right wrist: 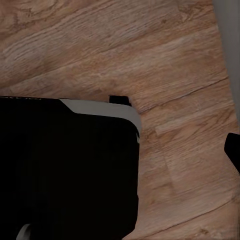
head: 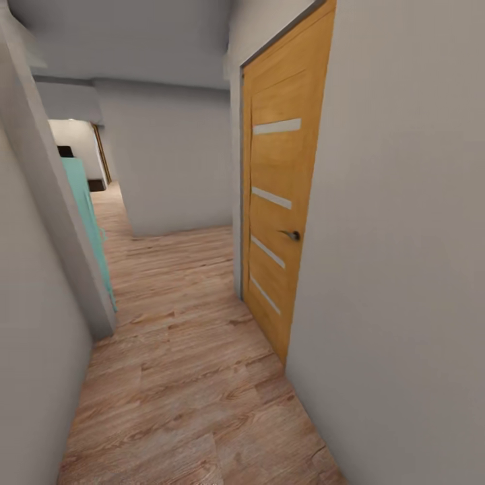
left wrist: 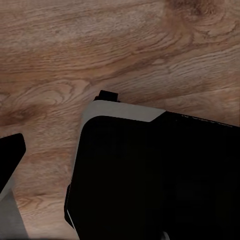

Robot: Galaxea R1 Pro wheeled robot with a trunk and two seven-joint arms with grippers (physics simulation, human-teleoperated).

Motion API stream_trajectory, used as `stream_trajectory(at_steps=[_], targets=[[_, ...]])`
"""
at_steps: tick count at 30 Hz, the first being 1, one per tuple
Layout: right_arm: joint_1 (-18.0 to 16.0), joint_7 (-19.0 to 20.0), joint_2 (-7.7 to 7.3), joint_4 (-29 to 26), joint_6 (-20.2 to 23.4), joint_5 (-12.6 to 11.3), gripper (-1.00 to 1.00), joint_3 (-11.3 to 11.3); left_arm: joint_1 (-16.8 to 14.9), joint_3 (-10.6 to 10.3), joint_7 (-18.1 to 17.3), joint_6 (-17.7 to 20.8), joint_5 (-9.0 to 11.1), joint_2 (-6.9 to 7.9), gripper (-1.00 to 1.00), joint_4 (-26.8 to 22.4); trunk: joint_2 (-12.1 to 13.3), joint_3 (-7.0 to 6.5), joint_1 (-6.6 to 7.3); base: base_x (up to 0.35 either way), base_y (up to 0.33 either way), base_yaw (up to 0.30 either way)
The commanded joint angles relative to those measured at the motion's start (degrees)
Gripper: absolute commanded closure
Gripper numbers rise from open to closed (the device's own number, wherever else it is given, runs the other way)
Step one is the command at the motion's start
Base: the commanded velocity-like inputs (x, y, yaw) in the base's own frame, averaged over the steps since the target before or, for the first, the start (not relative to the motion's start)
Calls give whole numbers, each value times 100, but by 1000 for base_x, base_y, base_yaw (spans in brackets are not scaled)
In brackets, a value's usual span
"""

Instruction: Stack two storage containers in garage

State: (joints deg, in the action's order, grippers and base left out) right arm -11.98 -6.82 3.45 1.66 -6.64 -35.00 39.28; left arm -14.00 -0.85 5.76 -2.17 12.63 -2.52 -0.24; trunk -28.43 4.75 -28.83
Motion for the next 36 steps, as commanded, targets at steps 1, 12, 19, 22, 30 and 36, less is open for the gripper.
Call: stream_trajectory(at_steps=[1, 12, 19, 22, 30, 36], targets=[[-6, -4, 3, 15, -30, -42, -100, 44, -6, -12, 13, -21, 38, -2, -100, 7, -10, 11, -3, 0, 0, 276], [-6, -4, -2, 16, -30, -44, -100, 44, -5, -12, 13, -21, 38, -1, -100, 7, -10, 11, -3, 0, 0, 276], [-6, -4, -2, 18, -30, -42, -100, 44, -4, -12, 13, -21, 38, -2, -100, 7, -10, 11, -3, 0, 0, 276], [-6, -4, -2, 18, -30, -44, -100, 44, -6, -12, 13, -21, 38, -1, -100, 7, -10, 11, -3, 0, 0, 276], [-6, -4, -2, 16, -30, -43, -100, 44, -7, -12, 13, -21, 38, -2, -100, 7, -10, 11, -3, 0, 0, 276], [-7, -2, -17, 12, -37, -42, -100, 44, -7, -12, 13, -21, 38, -1, -100, 7, -10, 11, -3, 0, 0, 230]])
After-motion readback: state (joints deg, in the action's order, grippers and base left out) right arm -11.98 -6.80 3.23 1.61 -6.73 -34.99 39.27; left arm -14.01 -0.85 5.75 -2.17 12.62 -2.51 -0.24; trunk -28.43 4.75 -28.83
